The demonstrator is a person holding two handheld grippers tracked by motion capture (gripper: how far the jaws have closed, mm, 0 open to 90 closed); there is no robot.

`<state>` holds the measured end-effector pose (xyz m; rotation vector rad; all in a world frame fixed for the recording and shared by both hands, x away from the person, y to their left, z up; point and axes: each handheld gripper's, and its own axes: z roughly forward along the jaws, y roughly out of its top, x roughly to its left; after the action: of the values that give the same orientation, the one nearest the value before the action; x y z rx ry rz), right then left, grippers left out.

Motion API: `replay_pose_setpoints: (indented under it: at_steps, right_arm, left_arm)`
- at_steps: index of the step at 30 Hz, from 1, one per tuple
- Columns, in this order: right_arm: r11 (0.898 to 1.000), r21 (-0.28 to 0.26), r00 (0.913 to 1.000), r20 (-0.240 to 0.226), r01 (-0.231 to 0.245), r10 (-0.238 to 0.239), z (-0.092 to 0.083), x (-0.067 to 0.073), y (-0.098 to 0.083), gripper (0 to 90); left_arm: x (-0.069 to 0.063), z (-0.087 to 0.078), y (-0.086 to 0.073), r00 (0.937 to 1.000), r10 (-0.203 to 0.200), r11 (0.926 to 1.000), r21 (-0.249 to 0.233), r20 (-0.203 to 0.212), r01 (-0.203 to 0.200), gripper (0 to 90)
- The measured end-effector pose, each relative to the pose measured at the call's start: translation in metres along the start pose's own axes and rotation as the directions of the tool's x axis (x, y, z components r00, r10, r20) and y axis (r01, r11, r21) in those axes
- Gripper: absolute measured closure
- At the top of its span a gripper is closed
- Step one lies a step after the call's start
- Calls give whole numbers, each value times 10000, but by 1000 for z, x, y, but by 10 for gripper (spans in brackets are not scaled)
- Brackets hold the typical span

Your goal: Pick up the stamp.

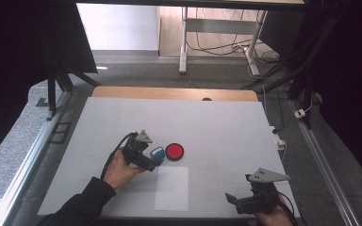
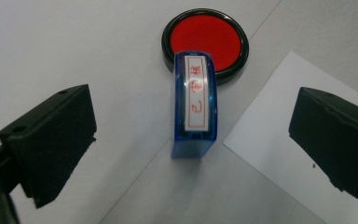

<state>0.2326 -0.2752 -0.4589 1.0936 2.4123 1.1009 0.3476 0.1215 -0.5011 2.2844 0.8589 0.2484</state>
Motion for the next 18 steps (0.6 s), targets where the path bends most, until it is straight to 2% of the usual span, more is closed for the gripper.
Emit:
replay_pose_setpoints:
  at_steps: [2, 5, 12, 14, 15, 18]
  right_arm:
    - [10000, -3, 10000, 1, -11, 11, 0, 0, 0, 0]
    - [10000, 26, 10000, 2, -3, 3, 0, 0, 0, 0]
    - [10000, 26, 10000, -6, 33, -33, 0, 0, 0, 0]
    - [10000, 30, 10000, -2, 45, -45, 0, 0, 0, 0]
    - [10000, 35, 10000, 2, 53, -53, 0, 0, 0, 0]
    - [10000, 36, 10000, 2, 61, -61, 0, 0, 0, 0]
  left_arm:
    - [1, 1, 2, 9997, 224, 9997, 117, -89, -223, 117]
    - [3, 1, 4, 9997, 244, 9997, 96, 93, -245, 303]
    - [3, 2, 10, 9995, 274, 9992, 285, 179, -279, 521]
    - [1, 3, 11, 9996, 272, 9988, 401, 24, -273, 636]
    - [1, 3, 11, 9997, 239, 9988, 426, 88, -242, 680]
    - [-1, 3, 12, 9996, 293, 9985, 466, 2, -292, 704]
